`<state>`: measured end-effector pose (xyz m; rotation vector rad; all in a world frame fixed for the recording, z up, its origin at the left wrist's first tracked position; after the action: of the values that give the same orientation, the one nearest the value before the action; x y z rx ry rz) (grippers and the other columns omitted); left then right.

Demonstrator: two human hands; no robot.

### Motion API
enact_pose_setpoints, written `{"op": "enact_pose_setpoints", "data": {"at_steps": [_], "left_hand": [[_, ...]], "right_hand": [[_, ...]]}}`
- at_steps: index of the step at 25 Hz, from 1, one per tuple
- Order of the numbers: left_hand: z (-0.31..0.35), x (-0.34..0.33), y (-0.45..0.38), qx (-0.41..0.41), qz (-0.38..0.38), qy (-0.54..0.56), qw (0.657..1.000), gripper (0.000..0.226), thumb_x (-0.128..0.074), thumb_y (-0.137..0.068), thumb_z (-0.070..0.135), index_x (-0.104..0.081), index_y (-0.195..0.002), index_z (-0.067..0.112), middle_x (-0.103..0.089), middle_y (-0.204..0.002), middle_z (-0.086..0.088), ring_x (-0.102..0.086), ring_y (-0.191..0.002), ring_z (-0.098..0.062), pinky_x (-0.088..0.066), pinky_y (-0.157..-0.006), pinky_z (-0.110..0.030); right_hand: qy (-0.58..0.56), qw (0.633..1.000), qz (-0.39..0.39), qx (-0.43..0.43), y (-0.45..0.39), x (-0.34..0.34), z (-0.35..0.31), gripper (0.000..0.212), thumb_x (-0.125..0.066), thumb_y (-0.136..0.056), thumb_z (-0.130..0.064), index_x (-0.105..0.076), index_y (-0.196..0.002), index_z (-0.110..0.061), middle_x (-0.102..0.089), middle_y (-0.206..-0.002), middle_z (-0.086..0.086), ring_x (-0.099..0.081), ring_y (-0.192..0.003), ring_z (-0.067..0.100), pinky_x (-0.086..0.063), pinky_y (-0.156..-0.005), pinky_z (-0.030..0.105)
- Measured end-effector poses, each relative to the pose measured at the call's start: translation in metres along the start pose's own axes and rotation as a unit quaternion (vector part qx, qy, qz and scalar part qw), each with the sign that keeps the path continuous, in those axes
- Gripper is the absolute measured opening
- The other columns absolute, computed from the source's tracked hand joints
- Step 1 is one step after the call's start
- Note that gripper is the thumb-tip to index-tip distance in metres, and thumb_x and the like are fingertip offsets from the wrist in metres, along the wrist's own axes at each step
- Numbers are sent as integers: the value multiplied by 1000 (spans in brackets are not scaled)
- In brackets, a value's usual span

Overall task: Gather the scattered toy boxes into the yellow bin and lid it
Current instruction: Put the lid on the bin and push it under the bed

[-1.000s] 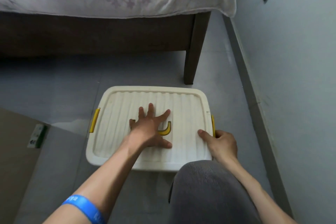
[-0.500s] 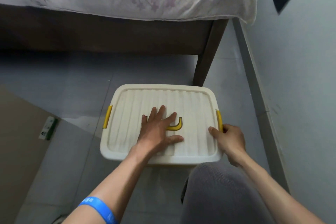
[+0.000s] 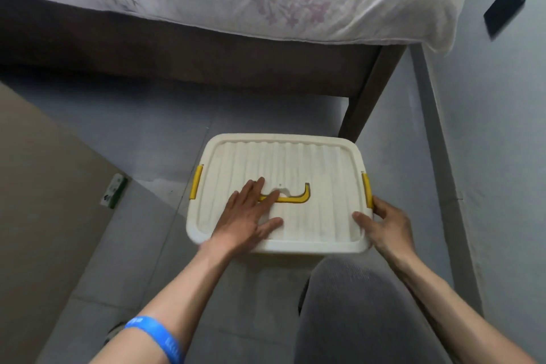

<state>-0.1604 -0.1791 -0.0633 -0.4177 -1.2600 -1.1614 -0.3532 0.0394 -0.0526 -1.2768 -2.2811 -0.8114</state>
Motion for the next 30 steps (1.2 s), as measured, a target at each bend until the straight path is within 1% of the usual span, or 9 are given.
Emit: {"op": "enact_pose_setpoints", "data": {"at_steps": [2,4,7,9,10,13,18,24,30], "left_hand": [[-9,17,2,54,28,-22,998,60,-34,-99,55,-16,-154,39,1,-166,3,4,-152,-17,5,-121,-46],[-41,26,39,211,126,43,968,64,-41,-97,53,-21,-154,32,-12,-165,0,-10,-151,-22,1,-119,-53],[-79,-18,123,410,251,347,805,72,-59,-89,50,-30,-150,25,-43,-151,-8,-42,-136,-32,-32,-110,-51],[-75,-30,121,375,298,485,732,57,-64,-91,38,-40,-141,30,-62,-122,0,-61,-112,-26,-44,-91,-34],[-80,-23,109,355,314,508,719,50,-65,-92,33,-44,-137,32,-63,-111,5,-63,-103,-22,-43,-86,-30],[-105,-1,63,310,326,517,729,39,-66,-92,28,-51,-128,29,-63,-103,8,-61,-96,-17,-43,-82,-27],[-154,32,-20,308,311,513,739,33,-64,-92,24,-60,-124,17,-68,-113,-8,-63,-100,-30,-49,-79,-37],[-189,71,-136,284,276,513,762,36,-63,-91,37,-58,-123,21,-68,-116,-14,-64,-108,-41,-52,-89,-56],[-223,97,-242,270,243,480,799,62,-62,-89,47,-45,-139,14,-59,-134,-13,-61,-117,-34,-52,-95,-52]], "right_hand": [[117,991,-51,40,0,-7,-8,55,-67,-89,-36,-50,-137,-16,-63,-131,6,-62,-109,25,-51,-93,42],[179,972,-137,60,8,-20,8,75,-67,-87,-46,-30,-149,-25,-44,-147,0,-49,-127,23,-42,-105,42],[157,960,-233,-7,30,-39,50,75,-55,-95,-50,-18,-157,-28,-20,-164,2,-30,-145,23,-24,-113,31],[245,955,-134,97,29,-30,45,75,-55,-89,-57,-36,-153,-22,-32,-159,15,-47,-135,34,-37,-111,46],[292,935,-64,191,28,-29,27,71,-60,-87,-55,-51,-145,-16,-43,-150,25,-59,-121,42,-49,-98,53],[367,881,34,297,16,-38,-15,59,-58,-86,-58,-69,-126,-15,-58,-133,30,-65,-102,45,-55,-79,54],[371,873,99,301,-42,-55,-89,40,-83,-78,-24,-71,-113,-9,-66,-111,17,-61,-94,38,-56,-72,47],[373,876,147,269,-126,-67,-151,11,-70,-86,-17,-71,-90,-7,-66,-98,12,-60,-80,34,-52,-60,41],[393,868,209,223,-184,-82,-176,14,-59,-88,-15,-72,-88,-9,-67,-102,14,-65,-80,38,-48,-71,42]]}}
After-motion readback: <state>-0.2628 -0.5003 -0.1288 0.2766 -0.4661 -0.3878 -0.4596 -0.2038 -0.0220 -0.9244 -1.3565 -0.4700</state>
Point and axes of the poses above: each hand's wrist, its own y-axis away from the middle knuckle, its own x-axis out of the back of the hand, z = x × y, the point moved 9 cm from there along -y, towards the middle knuckle
